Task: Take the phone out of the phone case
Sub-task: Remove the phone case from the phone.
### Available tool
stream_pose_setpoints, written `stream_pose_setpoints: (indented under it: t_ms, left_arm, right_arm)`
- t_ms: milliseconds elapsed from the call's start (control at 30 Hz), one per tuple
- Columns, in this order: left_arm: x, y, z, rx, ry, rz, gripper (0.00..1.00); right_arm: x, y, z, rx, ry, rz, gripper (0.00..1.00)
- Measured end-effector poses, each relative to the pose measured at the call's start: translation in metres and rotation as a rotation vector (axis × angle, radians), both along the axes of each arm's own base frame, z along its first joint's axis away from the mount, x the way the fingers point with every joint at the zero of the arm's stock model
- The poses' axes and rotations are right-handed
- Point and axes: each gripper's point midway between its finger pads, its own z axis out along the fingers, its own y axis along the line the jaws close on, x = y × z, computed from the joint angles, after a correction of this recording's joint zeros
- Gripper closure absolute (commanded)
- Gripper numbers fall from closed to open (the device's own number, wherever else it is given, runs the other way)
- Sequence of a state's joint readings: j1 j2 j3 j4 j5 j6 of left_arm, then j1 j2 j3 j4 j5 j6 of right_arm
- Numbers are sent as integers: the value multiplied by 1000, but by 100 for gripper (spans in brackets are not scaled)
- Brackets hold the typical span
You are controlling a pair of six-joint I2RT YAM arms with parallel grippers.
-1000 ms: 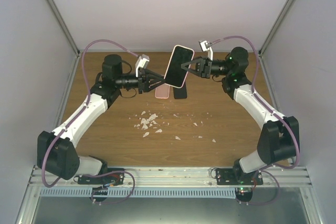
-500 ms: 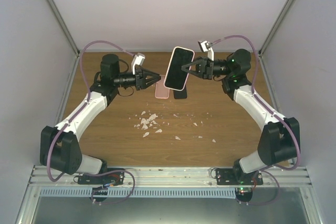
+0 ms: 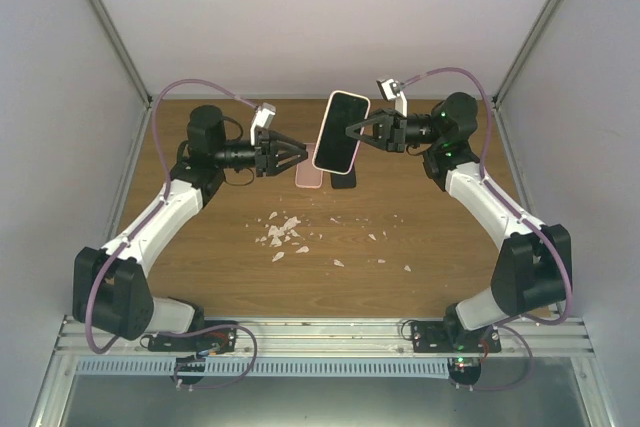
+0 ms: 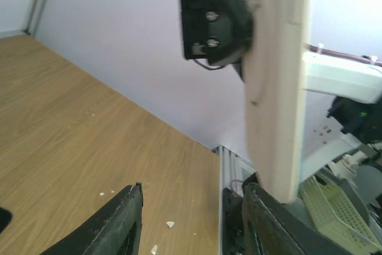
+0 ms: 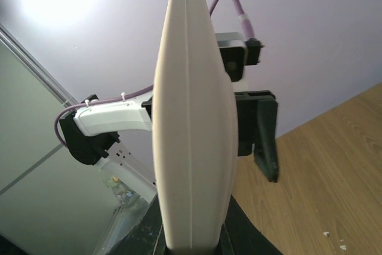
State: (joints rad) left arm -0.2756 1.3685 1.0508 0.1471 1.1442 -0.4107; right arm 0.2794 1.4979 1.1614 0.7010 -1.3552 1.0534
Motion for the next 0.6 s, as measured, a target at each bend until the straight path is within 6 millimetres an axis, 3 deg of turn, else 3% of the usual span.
stream_pose_setpoints:
  t_ms: [267, 600]
  left_arm:
    - [-24, -5, 15, -37, -35, -92, 50]
    - [-26, -14, 10, -8, -44, -85, 57]
  right_arm:
    - [4, 0, -3, -3, 13, -16, 100]
    - [4, 1, -3, -3, 11, -19, 100]
